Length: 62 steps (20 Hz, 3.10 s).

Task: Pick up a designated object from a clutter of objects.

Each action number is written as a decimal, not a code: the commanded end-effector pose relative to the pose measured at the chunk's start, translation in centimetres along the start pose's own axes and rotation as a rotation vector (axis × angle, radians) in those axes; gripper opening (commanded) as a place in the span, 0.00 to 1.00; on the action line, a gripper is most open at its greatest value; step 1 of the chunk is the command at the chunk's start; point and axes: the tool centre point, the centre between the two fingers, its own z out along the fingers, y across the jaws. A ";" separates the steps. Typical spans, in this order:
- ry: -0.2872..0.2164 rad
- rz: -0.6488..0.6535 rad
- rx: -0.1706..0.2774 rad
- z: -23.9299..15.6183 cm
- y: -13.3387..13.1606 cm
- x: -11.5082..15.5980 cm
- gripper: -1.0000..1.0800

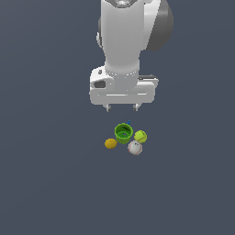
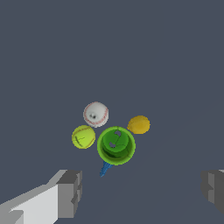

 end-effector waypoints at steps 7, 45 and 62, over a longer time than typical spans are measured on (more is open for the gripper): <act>-0.002 -0.141 -0.017 3.6 -1.1 1.4 0.96; -0.008 -0.746 -0.029 22.1 -6.6 3.8 0.96; -0.007 -0.749 -0.029 24.5 -6.6 3.9 0.00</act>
